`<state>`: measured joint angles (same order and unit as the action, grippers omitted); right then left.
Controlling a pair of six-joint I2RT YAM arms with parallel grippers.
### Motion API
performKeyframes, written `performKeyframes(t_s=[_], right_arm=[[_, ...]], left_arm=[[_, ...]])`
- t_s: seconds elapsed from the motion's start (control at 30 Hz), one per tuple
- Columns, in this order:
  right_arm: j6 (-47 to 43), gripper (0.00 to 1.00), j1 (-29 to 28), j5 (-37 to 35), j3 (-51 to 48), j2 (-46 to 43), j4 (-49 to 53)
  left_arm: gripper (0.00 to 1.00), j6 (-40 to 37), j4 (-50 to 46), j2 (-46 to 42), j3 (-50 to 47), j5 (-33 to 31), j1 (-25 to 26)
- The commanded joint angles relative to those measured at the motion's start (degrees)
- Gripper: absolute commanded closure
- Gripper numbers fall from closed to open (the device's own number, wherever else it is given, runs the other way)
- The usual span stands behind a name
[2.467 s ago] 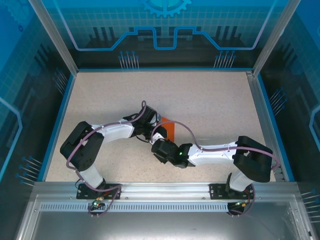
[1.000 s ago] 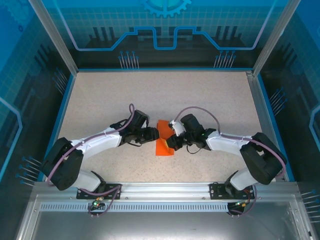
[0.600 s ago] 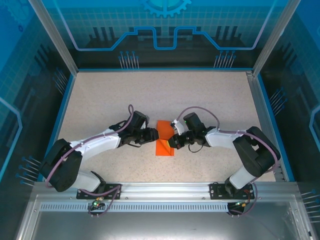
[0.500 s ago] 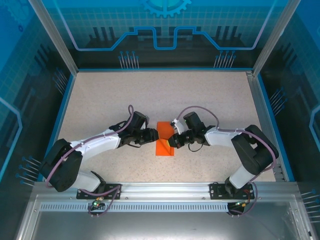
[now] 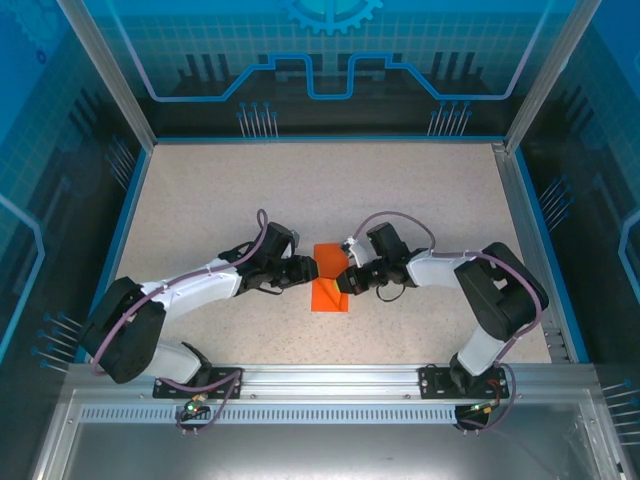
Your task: Fold a paper plane with a square sheet of paper (pick it up from the middle)
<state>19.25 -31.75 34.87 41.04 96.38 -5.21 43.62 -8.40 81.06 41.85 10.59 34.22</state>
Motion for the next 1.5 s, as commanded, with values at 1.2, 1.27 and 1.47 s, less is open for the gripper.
performKeyframes(t_s=[1.2,1.27,1.47], right_arm=[[-5.9,0.91,4.1,2.1,5.1,3.5,9.7],[-6.0,0.91,4.1,1.9,5.3,3.3,9.9],[-7.2,0.9,4.1,1.2,7.1,3.1,12.7]], left_arm=[[0.58,0.1,1.1,4.4,2.2,3.0,1.8],[0.59,0.0,1.3,4.5,2.2,2.9,1.9],[0.59,0.1,1.5,5.0,2.5,3.0,2.2]])
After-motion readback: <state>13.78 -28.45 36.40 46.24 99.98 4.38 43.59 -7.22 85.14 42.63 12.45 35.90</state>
